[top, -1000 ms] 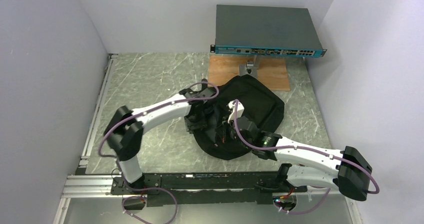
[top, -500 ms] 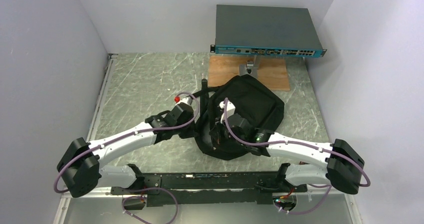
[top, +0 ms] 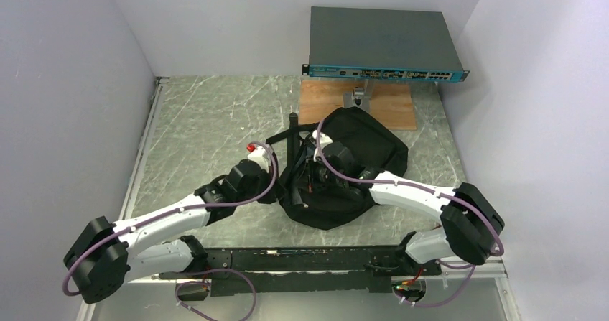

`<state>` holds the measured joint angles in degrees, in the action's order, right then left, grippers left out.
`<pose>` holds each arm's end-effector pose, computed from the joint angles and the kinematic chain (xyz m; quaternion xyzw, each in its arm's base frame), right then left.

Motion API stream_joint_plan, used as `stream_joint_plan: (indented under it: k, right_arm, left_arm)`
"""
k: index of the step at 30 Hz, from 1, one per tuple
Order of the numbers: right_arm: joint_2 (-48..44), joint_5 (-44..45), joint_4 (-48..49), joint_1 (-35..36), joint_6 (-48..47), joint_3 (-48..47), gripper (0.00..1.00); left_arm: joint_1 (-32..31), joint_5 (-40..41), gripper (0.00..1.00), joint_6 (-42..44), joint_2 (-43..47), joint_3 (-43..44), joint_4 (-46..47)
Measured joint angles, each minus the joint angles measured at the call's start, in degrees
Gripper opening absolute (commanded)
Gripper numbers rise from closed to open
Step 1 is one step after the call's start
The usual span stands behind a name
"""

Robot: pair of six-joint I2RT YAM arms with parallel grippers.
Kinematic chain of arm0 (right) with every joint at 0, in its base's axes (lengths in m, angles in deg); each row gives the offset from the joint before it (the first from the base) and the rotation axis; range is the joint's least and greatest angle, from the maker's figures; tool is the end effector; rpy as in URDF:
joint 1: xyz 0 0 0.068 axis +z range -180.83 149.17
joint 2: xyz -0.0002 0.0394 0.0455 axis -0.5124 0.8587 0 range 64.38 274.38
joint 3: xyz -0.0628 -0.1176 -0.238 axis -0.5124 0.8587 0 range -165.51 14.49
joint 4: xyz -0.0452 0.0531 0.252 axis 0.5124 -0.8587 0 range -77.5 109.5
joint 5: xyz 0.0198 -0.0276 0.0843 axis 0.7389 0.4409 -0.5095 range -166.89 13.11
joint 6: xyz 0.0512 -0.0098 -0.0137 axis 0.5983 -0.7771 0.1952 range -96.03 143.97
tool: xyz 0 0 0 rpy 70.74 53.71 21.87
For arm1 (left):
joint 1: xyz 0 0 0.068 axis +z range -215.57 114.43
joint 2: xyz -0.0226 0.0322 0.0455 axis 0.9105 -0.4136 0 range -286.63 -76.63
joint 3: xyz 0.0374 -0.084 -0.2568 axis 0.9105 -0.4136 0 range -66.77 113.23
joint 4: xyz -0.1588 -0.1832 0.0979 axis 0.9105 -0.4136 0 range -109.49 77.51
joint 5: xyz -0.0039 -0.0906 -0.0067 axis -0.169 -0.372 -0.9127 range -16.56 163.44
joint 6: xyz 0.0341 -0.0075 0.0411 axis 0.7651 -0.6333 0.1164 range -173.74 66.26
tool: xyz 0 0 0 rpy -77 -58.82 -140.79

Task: Pack the student bag
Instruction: Adjust the student bag at the center of the board, then zip the student bag at the center of the board.

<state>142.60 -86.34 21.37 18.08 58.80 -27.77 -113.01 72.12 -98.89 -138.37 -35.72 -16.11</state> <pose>0.1863 0.2225 0.2155 -0.1462 0.8689 0.3660 0.2993 0.1528 -0.1676 0.2107 0.0231 0.8839 -0.3446 0.3153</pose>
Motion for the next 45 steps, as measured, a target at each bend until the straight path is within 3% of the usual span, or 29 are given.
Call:
stream_joint_plan:
  k: [1, 2, 4, 9, 12, 14, 16, 20, 23, 24, 28, 32, 36, 41, 45]
  right_arm:
    - [0.0, -0.2, -0.2, -0.7, 0.3, 0.0, 0.21]
    - [-0.2, -0.3, -0.3, -1.3, 0.5, 0.0, 0.33]
    - [-0.3, -1.1, -0.5, -1.9, 0.4, -0.2, 0.49]
    - [-1.6, -4.6, -3.8, -1.6, -2.8, -1.6, 0.61]
    - [-5.4, -4.2, -8.9, -0.8, -5.1, -1.6, 0.62]
    - [-8.7, -3.0, -12.9, -0.2, -6.3, -1.6, 0.62]
    - [-12.6, -1.4, -16.5, 0.5, -7.0, -1.4, 0.54]
    - [-19.8, 0.1, -18.6, 0.8, -6.9, 2.2, 0.47]
    - [-21.9, -0.8, -18.1, 0.8, -6.0, 6.4, 0.27]
    - [-21.6, -1.4, -17.8, 0.9, -5.9, 7.2, 0.24]
    - [-18.0, -2.1, -15.8, 2.3, -6.4, 8.7, 0.22]
    - [-12.5, -1.4, -14.8, 6.6, -8.4, 6.3, 0.23]
    - [-11.0, 0.0, -14.2, 9.3, -9.3, 5.0, 0.27]
    - [-11.3, 0.8, -14.1, 9.7, -9.5, 4.7, 0.33]
    - [-11.1, 0.7, -13.8, 10.0, -10.0, 4.4, 0.37]
  left_arm:
    - [0.0, -0.2, 0.00, 0.5, 0.7, -0.7, 0.8]
    - [0.0, -0.5, 0.07, 0.8, 1.3, -1.2, 1.6]
    - [0.1, -1.1, 0.32, 1.5, 2.0, -1.8, 2.5]
    - [0.1, -3.9, 0.72, 4.1, 4.2, -1.9, 2.4]
    - [0.1, -5.3, 0.81, 7.3, 8.2, -2.1, 2.3]
    - [0.0, -7.3, 0.82, 10.1, 10.1, -2.1, 3.0]
    - [-1.1, -9.5, 0.80, 13.5, 10.5, -1.3, 3.3]
    - [-4.6, -10.9, 0.64, 17.6, 7.3, 2.0, 2.8]
    - [-5.8, -10.8, 0.69, 17.9, 4.7, 4.1, 2.8]
    - [-5.8, -10.4, 0.71, 17.3, 4.8, 3.8, 3.2]
    - [-5.8, -6.6, 0.65, 12.1, 8.2, -1.0, 6.2]
    - [-5.8, -3.6, 0.49, 7.0, 8.7, -2.9, 5.3]
    - [-5.7, -1.1, 0.51, 3.4, 9.4, -5.0, 5.1]
    - [-5.7, -0.2, 0.66, 1.1, 8.8, -6.7, 5.2]
    - [-5.7, -0.2, 0.66, 0.7, 7.5, -6.7, 5.7]
